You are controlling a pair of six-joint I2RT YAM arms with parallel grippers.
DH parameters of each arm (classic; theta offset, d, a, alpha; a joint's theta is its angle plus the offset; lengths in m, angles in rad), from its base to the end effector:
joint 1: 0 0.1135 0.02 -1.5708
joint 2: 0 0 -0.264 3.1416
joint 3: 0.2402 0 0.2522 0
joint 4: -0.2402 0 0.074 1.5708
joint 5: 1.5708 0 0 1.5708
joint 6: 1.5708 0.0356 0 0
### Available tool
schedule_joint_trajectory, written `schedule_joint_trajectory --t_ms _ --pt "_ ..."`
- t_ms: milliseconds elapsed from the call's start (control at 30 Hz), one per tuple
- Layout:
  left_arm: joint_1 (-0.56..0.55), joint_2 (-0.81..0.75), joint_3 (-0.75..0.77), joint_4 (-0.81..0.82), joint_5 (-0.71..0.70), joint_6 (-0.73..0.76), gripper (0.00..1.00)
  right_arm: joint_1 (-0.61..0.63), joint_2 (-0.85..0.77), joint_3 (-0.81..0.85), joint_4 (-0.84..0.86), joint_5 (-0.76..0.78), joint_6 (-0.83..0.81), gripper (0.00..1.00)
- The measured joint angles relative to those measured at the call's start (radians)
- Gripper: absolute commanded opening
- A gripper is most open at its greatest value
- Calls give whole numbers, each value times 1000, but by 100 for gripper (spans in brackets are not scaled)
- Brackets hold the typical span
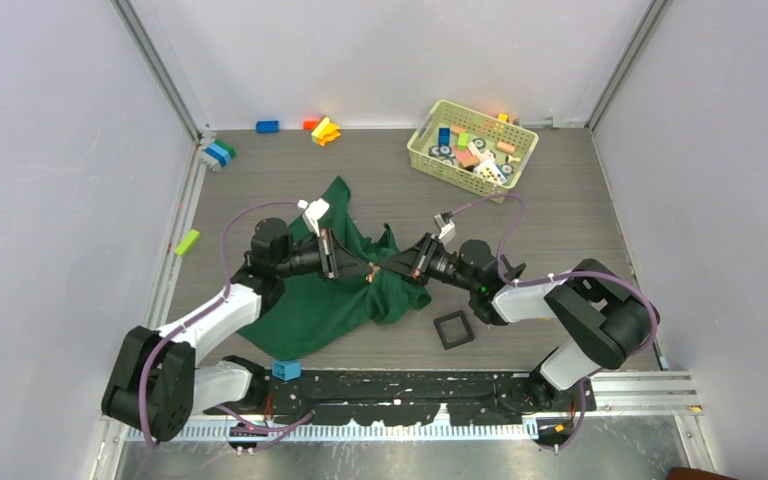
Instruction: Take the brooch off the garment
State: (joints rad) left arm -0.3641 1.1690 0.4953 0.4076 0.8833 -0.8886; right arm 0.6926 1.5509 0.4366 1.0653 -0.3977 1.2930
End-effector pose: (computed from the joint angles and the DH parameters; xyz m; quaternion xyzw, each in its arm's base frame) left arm 0.2134 -0.1108 0.2251 0.0644 0.7611 -0.5969 0.2455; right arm 0.2092 0.1915 0.1788 0.0798 0.7185 0.6443 0.2495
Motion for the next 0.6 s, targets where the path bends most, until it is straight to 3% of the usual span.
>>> schedule_joint_trajectory --t_ms 133,233,300,333,400,600 --pt "12 0 -15 -4 -8 2 7 0 -6 -6 5 3 0 1" --pt "14 0 -18 -2 -8 2 0 0 -13 -8 0 5 -2 1" --pt "14 0 -18 -2 -9 2 0 0 -20 -11 -3 5 -4 14" --pt "14 0 -18 -3 -9 3 0 0 -24 -11 -4 5 -5 31" --pt "14 0 -18 -4 -9 4 0 0 -31 -14 -5 5 -8 45" --pt "14 6 -20 10 -8 -18 0 -1 -34 -20 42 -14 -2 49"
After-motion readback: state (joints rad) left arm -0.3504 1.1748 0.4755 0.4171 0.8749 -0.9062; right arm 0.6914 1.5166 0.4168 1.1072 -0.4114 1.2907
